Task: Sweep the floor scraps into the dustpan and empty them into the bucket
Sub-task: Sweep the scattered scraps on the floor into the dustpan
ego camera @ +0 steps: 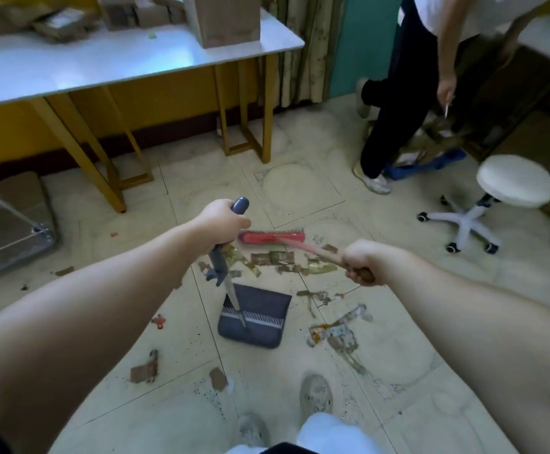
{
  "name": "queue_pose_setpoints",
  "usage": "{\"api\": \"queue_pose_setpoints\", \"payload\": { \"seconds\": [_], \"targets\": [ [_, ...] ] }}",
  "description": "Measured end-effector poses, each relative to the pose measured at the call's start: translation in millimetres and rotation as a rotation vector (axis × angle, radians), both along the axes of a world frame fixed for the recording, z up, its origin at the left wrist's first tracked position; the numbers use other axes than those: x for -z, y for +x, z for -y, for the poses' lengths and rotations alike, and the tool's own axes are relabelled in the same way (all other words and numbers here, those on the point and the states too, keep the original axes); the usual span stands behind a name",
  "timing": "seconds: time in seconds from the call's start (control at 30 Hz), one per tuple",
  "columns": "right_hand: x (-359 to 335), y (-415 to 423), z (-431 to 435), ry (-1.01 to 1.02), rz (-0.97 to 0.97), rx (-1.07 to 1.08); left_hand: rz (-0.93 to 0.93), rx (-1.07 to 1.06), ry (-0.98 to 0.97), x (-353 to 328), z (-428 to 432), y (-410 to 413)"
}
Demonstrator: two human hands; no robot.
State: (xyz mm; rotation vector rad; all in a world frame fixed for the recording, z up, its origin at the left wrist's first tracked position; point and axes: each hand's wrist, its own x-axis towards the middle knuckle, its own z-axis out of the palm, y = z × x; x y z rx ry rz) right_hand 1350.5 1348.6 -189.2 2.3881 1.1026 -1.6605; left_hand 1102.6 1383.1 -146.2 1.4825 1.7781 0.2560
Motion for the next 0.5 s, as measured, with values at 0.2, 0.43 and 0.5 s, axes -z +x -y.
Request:
{"api": "queue_pose_setpoints", "payload": {
  "seconds": [0.2,0.43,0.5],
  "targets": [
    [22,30,12,0.085,0.046,0.047,-0.027,-0.010,-0.029,-3,18,15],
    [65,67,19,0.059,0.091,0.016,-0.033,-0.071,-0.090,16,46,40],
    [70,70,33,0.007,0.072,-0.005,-0.023,-0.080,-0.102,23,55,46]
  ]
}}
